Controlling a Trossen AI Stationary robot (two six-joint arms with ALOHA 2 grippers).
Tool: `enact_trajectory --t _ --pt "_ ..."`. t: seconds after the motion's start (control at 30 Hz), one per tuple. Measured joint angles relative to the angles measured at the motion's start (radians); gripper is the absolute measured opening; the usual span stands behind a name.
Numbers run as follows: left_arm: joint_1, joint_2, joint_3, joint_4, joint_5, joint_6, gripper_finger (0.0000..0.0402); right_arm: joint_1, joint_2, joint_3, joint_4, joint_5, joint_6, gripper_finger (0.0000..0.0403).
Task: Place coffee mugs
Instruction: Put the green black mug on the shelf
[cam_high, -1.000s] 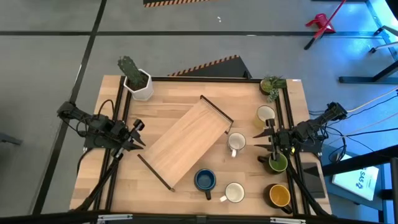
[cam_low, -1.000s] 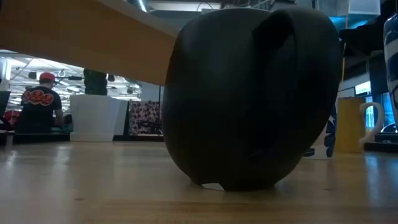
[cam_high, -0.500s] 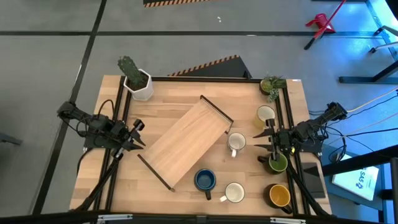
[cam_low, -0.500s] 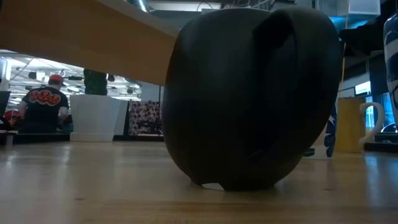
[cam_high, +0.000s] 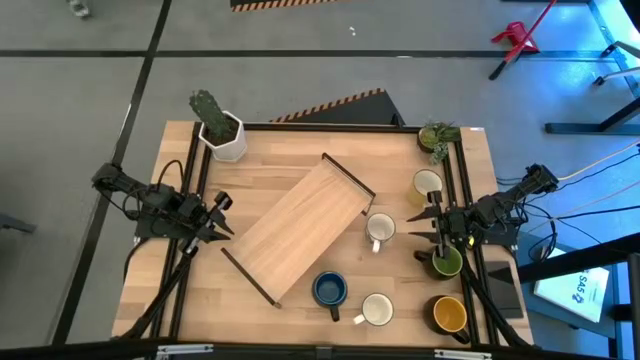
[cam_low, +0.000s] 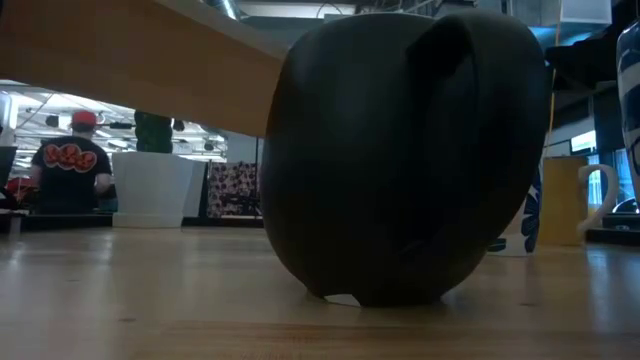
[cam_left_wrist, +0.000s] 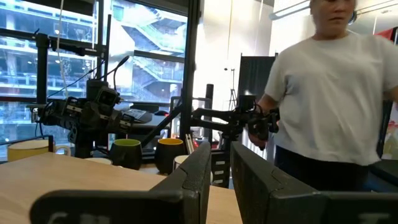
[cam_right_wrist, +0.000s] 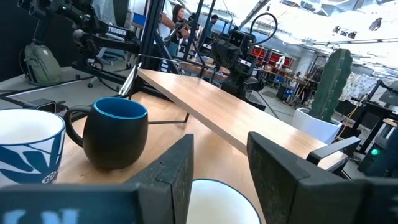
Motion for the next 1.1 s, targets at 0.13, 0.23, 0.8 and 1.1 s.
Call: enact_trajectory --t 0.13,0.23,0.8,1.1 --pt "0.0 0.0 0.0 0.0 0.0 0.0 0.0057 0.0 0.0 0.0 0.02 -0.062 0.029 0.0138" --pt "0.0 0.0 0.0 0.0 0.0 0.0 0.0057 0.0 0.001 0.0 0.043 -0.057 0.202 0.0138" --pt "-0.001 0.0 0.0 0.15 -0.179 -0.028 0.0057 0.0 0.001 0.077 0.756 0.112 0.138 0.0138" --pt "0.0 0.0 0.0 0.477 -0.33 0.021 0.0057 0.0 0.268 0.556 0.05 0.241 0.044 0.0138"
